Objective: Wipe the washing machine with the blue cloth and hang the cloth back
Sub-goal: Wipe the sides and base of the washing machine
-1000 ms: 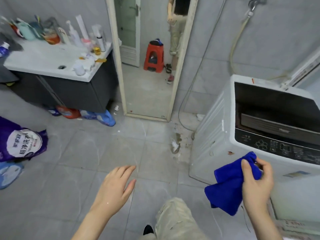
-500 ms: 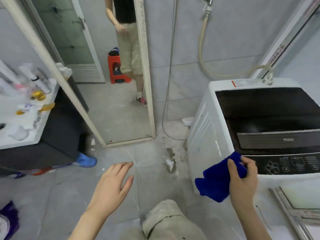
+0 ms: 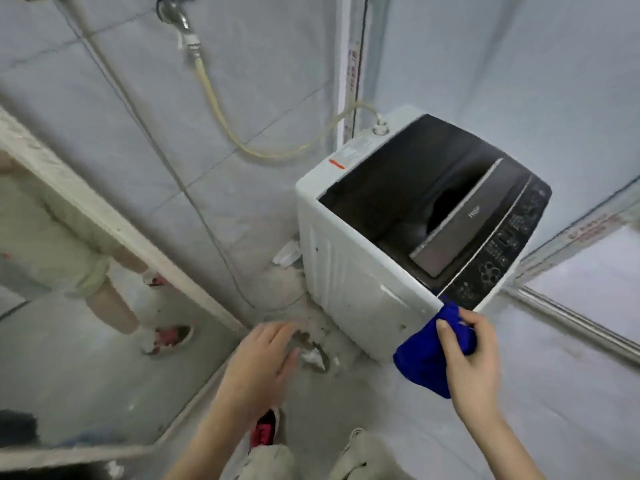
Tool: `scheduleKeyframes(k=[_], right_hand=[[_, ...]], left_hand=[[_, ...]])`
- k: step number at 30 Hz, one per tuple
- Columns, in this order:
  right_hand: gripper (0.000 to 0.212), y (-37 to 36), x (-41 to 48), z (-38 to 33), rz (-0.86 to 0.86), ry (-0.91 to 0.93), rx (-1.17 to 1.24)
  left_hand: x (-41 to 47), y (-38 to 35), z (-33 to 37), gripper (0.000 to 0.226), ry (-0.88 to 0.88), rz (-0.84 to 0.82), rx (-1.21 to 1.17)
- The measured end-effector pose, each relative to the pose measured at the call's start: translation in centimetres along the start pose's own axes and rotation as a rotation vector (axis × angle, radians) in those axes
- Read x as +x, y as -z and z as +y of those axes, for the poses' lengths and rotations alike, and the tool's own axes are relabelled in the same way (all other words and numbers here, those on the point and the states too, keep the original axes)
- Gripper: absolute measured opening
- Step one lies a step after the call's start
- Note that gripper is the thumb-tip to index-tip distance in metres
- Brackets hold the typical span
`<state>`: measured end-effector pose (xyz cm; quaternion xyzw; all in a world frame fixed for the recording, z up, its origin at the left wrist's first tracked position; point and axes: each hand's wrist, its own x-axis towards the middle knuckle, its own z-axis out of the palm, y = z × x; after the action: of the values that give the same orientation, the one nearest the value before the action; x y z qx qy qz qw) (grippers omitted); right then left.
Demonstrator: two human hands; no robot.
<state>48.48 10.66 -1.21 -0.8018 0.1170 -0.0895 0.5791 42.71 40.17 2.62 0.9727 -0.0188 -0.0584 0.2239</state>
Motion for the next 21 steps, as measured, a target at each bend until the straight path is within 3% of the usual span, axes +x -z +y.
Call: scheduleKeyframes(k=[4, 9, 16, 21], right_hand=[[0.022, -1.6, -4.2, 0.1, 0.257, -0.105, 0.016], [0.015, -3.2, -7.8, 0.4, 0.481, -0.185, 0.032], [0.018, -3.7, -8.9, 3.5, 0.519, -0.182, 0.060], [0.029, -4.3, -5.1, 8.9, 0.541, -0.121, 0.090]], left_hand=[[3.4, 0.8, -3.7, 0.037, -0.258, -0.123, 0.023], [7.0, 0.9, -5.5, 0.046, -0.494, -0.233, 0.055], [10.0, -5.1, -2.4, 0.037, -0.655, -0.210, -0.028], [14.1, -13.2, -0.1, 0.043, -0.807, -0.033, -0.049]])
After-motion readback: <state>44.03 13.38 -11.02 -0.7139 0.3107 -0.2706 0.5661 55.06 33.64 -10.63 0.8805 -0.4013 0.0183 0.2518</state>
